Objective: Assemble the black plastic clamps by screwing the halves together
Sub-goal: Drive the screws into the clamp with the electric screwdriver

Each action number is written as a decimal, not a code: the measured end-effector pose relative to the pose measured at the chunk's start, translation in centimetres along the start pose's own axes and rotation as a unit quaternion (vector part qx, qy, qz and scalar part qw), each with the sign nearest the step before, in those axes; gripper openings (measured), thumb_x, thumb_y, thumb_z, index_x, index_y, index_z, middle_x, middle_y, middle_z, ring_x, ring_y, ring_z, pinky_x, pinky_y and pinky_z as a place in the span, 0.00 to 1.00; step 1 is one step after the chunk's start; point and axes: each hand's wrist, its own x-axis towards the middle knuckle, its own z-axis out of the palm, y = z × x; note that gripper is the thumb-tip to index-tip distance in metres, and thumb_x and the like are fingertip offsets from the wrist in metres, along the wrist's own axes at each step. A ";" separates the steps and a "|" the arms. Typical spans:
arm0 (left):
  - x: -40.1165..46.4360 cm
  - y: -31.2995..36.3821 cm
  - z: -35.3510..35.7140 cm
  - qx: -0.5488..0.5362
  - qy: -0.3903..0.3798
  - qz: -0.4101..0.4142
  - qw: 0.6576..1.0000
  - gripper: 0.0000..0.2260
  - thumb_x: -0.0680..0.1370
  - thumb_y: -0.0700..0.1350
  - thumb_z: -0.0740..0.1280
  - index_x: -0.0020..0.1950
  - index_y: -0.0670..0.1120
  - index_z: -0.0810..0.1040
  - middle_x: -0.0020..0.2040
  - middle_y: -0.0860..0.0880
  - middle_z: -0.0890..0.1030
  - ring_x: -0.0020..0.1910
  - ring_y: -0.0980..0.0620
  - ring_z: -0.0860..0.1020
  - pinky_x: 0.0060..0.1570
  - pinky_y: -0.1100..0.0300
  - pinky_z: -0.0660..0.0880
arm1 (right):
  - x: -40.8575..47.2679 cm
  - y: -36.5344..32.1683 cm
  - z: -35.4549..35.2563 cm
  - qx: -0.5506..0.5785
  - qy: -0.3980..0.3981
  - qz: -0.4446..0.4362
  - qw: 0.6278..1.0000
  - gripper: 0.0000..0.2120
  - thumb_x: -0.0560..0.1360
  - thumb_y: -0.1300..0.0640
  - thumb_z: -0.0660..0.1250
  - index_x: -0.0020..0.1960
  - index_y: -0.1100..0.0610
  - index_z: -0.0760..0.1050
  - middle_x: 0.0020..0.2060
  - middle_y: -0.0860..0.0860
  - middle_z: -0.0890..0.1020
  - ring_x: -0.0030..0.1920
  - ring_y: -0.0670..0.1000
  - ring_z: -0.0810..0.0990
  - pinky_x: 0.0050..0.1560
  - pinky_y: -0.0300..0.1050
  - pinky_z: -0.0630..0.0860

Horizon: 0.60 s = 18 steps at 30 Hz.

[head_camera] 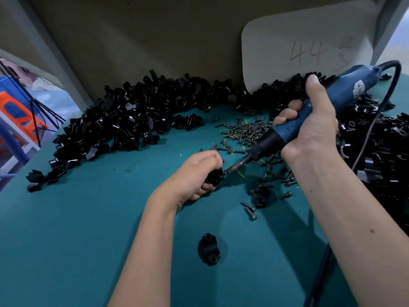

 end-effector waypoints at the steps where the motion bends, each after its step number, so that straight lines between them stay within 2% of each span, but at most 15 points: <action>1: 0.0 0.0 0.0 0.009 -0.003 0.001 1.000 0.04 0.71 0.53 0.60 0.42 0.55 0.71 0.27 0.53 0.68 0.23 0.55 0.60 0.24 0.67 0.54 | 0.0 0.0 0.0 0.000 0.000 0.001 1.000 0.19 0.77 0.52 0.75 0.57 0.55 0.66 0.31 0.48 0.73 0.26 0.46 0.69 0.27 0.40 0.69; 6: 0.1 0.1 0.2 0.034 -0.005 -0.001 0.999 0.05 0.69 0.54 0.59 0.41 0.55 0.71 0.26 0.54 0.69 0.23 0.55 0.61 0.25 0.67 0.55 | 0.0 0.0 0.0 -0.007 -0.003 0.000 1.000 0.12 0.78 0.56 0.71 0.51 0.55 0.67 0.30 0.48 0.72 0.25 0.46 0.69 0.26 0.40 0.69; 7: 0.1 0.1 0.3 0.035 -0.003 0.000 0.999 0.05 0.69 0.53 0.59 0.41 0.54 0.71 0.26 0.54 0.69 0.22 0.56 0.60 0.24 0.67 0.55 | -0.1 -0.1 -0.1 -0.005 -0.011 0.000 1.000 0.13 0.78 0.54 0.72 0.51 0.54 0.68 0.30 0.48 0.72 0.26 0.46 0.69 0.27 0.40 0.69; 9: 0.2 0.1 0.3 0.037 -0.001 0.001 0.999 0.05 0.70 0.54 0.59 0.41 0.54 0.71 0.26 0.54 0.69 0.22 0.56 0.61 0.24 0.68 0.55 | -0.1 -0.3 -0.2 0.014 -0.040 0.012 0.999 0.19 0.78 0.40 0.70 0.54 0.54 0.68 0.32 0.48 0.73 0.28 0.46 0.70 0.31 0.41 0.70; 11: 0.1 0.0 0.3 0.029 -0.004 0.000 1.000 0.05 0.70 0.54 0.59 0.41 0.55 0.72 0.26 0.54 0.69 0.22 0.56 0.61 0.24 0.67 0.55 | 0.0 -0.6 -0.4 0.051 -0.078 0.039 0.995 0.29 0.78 0.28 0.59 0.54 0.55 0.71 0.35 0.51 0.75 0.31 0.50 0.72 0.37 0.43 0.71; 12: 0.1 -0.1 0.2 0.020 -0.006 0.000 1.000 0.05 0.70 0.54 0.60 0.41 0.55 0.71 0.27 0.54 0.69 0.23 0.55 0.60 0.24 0.67 0.55 | 0.2 -0.8 -0.6 0.069 -0.096 0.055 0.992 0.32 0.79 0.26 0.53 0.52 0.56 0.73 0.37 0.53 0.76 0.33 0.51 0.73 0.39 0.44 0.73; 14: 0.1 -0.3 0.0 0.003 -0.007 0.002 1.000 0.05 0.70 0.54 0.60 0.41 0.55 0.71 0.27 0.53 0.69 0.23 0.55 0.60 0.24 0.67 0.54 | 0.3 -0.9 -0.7 0.092 -0.116 0.079 0.986 0.34 0.81 0.29 0.48 0.52 0.58 0.75 0.39 0.55 0.77 0.35 0.53 0.74 0.43 0.47 0.74; 18: 0.3 -0.4 -0.1 -0.022 -0.001 -0.006 1.000 0.04 0.70 0.53 0.60 0.42 0.55 0.71 0.27 0.52 0.67 0.24 0.54 0.58 0.24 0.68 0.53 | 0.3 -0.6 -0.9 0.109 -0.097 0.091 0.985 0.30 0.82 0.31 0.54 0.57 0.58 0.76 0.43 0.57 0.79 0.39 0.55 0.77 0.50 0.50 0.75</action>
